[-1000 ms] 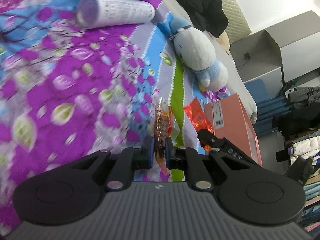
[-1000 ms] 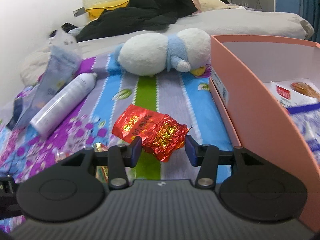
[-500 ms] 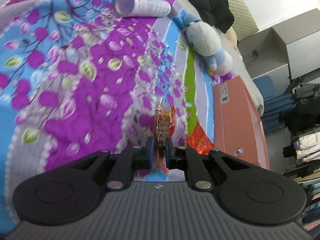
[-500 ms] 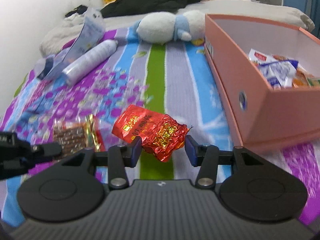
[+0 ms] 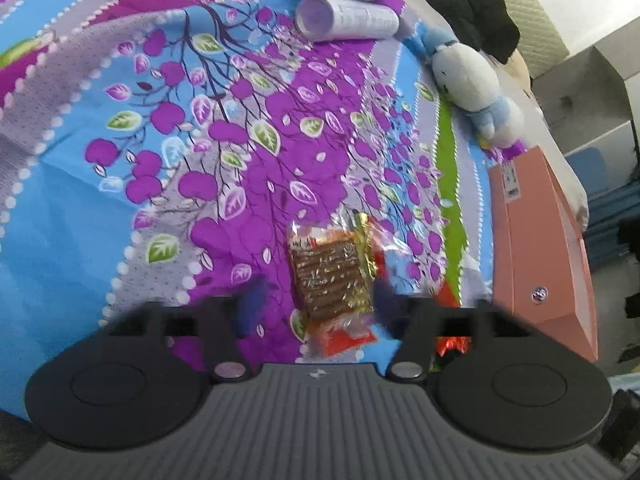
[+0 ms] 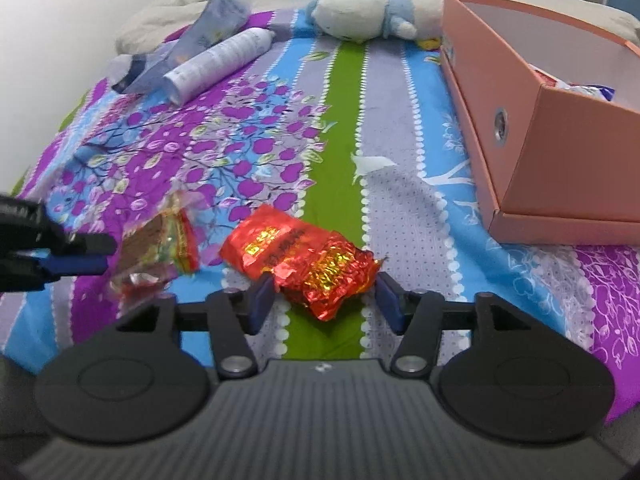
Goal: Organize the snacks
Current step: 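Grasp the clear snack bag with the left gripper while the right grasps the red foil tea pack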
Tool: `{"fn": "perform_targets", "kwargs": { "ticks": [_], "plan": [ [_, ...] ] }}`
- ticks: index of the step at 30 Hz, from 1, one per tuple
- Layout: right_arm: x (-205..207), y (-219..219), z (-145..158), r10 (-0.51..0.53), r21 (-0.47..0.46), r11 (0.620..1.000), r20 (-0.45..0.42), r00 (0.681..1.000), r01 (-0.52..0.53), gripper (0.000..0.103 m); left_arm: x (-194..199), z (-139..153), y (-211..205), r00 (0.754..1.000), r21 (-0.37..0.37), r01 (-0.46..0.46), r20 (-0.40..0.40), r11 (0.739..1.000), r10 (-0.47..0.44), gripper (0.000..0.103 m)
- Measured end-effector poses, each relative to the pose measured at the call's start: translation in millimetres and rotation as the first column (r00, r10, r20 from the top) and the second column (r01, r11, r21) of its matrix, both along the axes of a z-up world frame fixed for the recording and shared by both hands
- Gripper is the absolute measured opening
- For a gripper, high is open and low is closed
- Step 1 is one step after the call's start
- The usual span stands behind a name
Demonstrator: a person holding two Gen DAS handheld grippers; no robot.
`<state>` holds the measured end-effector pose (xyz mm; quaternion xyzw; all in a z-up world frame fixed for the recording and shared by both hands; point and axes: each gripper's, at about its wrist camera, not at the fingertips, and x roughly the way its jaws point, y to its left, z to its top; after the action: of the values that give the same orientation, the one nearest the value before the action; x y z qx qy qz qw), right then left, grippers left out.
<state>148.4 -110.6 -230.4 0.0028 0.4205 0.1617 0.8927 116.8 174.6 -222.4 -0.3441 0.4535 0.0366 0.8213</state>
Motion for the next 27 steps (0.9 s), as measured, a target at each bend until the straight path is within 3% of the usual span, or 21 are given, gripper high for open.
{"fn": "perform_targets", "kwargs": {
  "ticks": [2, 6, 11, 15, 21, 24, 27],
  "plan": [
    [-3, -3, 0, 0.019, -0.006, 1.0, 0.023, 1.0, -0.019, 0.08, 1, 2, -2, 1.0, 0.014, -0.006, -0.005, 1.0, 0.006, 0.083],
    [-5, -7, 1, 0.105, -0.041, 0.994, 0.076, 0.992, -0.102, 0.08, 5, 3, -10, 1.0, 0.063, -0.012, -0.015, 0.998, 0.013, 0.091],
    [-7, -6, 7, 0.238, -0.119, 0.968, 0.187, 0.953, -0.219, 0.08, 12, -1, -21, 0.999, 0.099, -0.01, -0.051, 0.995, 0.015, 0.094],
    [2, -2, 5, 0.334, -0.143, 0.939, 0.176, 0.926, -0.312, 0.08, 21, -1, -34, 0.996, 0.152, 0.02, -0.084, 0.988, -0.007, 0.097],
    [9, 18, -2, 0.509, -0.259, 0.848, 0.155, 0.847, -0.462, 0.079, 29, -4, -48, 0.993, 0.21, 0.045, -0.114, 0.977, -0.021, 0.099],
    [11, 21, -7, 0.538, -0.314, 0.822, 0.156, 0.828, -0.475, 0.079, 32, -5, -54, 0.993, 0.231, 0.049, -0.115, 0.972, -0.023, 0.099],
    [15, 18, -10, 0.555, -0.304, 0.812, 0.137, 0.82, -0.499, 0.079, 37, -8, -62, 0.991, 0.262, 0.066, -0.129, 0.963, -0.032, 0.099]
  ]
}}
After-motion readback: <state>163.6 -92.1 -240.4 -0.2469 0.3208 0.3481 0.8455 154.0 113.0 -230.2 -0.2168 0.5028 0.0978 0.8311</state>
